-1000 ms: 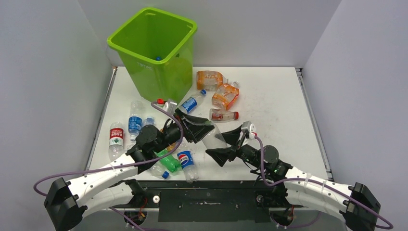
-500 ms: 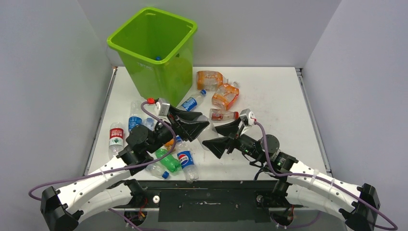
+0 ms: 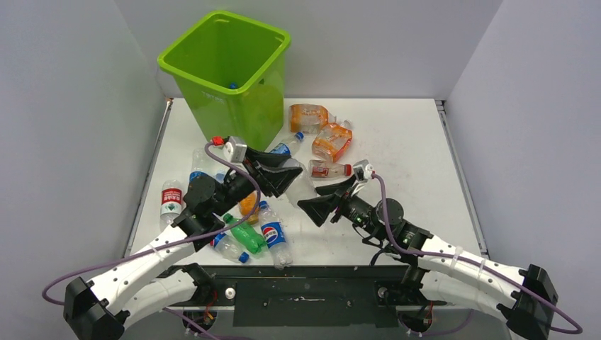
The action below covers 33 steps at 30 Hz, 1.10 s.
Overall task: Put the plastic bottles in the bin
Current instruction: Place the plastic bottle in the trash bin.
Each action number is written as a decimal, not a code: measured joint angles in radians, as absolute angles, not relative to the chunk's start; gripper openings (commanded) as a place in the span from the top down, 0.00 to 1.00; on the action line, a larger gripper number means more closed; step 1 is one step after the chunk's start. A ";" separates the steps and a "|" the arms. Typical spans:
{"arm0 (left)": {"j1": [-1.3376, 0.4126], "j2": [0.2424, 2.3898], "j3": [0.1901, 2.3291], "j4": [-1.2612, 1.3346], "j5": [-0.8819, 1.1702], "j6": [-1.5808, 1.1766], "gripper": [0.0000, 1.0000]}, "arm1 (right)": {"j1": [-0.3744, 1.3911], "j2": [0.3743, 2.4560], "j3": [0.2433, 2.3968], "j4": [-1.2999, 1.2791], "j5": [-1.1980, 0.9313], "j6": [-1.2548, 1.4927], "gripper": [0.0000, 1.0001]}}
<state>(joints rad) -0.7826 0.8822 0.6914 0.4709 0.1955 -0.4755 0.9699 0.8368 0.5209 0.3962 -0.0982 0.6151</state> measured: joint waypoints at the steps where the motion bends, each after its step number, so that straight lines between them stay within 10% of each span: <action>1: -0.757 0.889 0.694 0.481 0.200 -0.477 1.00 | 0.970 0.838 0.507 0.404 -0.078 0.624 0.10; 17: -0.562 1.109 0.896 0.626 0.257 -0.385 1.00 | 0.970 0.714 0.284 0.368 0.247 0.636 0.10; 33: -0.348 1.150 1.350 0.253 -0.276 -0.310 1.00 | 0.943 0.630 0.347 0.018 0.374 0.623 0.10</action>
